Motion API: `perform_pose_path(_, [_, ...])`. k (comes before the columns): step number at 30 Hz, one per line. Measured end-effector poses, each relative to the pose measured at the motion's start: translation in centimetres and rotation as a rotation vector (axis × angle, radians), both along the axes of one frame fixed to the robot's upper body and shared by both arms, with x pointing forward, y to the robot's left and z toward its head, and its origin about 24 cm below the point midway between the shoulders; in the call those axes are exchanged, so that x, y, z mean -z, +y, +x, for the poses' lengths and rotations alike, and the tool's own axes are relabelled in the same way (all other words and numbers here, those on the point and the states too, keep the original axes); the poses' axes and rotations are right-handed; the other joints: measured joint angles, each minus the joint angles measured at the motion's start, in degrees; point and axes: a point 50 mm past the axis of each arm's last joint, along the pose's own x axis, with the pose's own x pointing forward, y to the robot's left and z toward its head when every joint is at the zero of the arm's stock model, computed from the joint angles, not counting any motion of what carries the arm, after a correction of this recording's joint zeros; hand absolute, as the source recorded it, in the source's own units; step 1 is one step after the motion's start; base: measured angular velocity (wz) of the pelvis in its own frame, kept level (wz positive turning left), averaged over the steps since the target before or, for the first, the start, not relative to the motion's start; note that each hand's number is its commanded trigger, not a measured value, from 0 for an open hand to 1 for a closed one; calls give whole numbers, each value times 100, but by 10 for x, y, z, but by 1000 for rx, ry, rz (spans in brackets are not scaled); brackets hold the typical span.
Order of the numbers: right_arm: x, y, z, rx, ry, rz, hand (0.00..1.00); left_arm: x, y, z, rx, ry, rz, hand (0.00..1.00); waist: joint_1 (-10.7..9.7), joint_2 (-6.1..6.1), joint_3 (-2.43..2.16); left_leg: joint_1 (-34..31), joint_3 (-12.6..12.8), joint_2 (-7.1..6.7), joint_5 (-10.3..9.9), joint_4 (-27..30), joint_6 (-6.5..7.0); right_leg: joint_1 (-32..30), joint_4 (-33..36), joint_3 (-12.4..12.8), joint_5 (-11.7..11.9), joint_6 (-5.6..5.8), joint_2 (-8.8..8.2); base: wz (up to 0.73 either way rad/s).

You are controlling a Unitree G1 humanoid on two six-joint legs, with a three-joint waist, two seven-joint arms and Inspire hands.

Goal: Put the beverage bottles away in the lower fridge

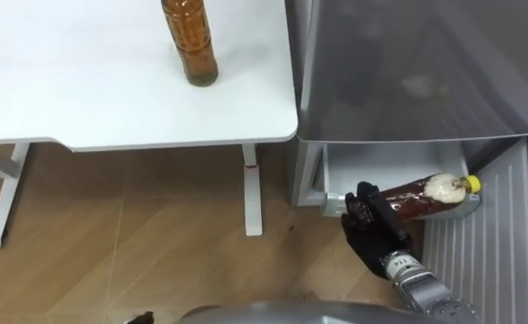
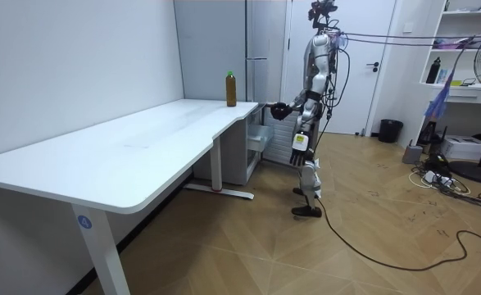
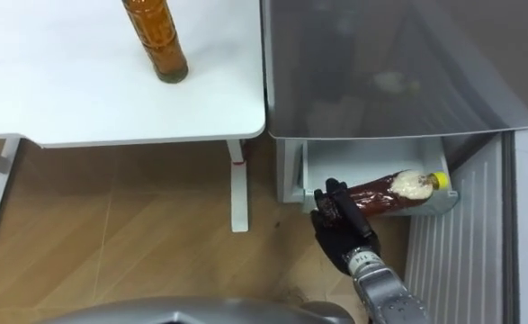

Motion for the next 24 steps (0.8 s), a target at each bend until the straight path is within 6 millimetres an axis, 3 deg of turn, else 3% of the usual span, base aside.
perform_pose_path(6, [0,-4,2,29,21,-12,100,2,-10,-7,1,31,-46,0,46,7,-4,9,-7,0,0,0,0,8,-1,1,-1,-2,-1,0])
perform_pose_path(13, [-3,-12,9,102,9,2,100,1,-7,-9,-1,43,-51,0,131,-23,8,35,-160,-8,1,13,0,97,4,-108,-17,-5,-11,8])
perform_pose_path(22, [-10,-24,32,175,-38,3,100,1,-6,-15,2,65,-66,0,26,26,33,-30,-328,-14,0,182,-1,235,-13,-365,-40,-22,-32,15])
perform_pose_path(24, [-13,-29,41,214,-45,15,100,1,-7,-12,6,61,-72,0,-12,95,-4,-191,-361,-20,2,218,-2,69,31,-396,-59,-25,-49,11])
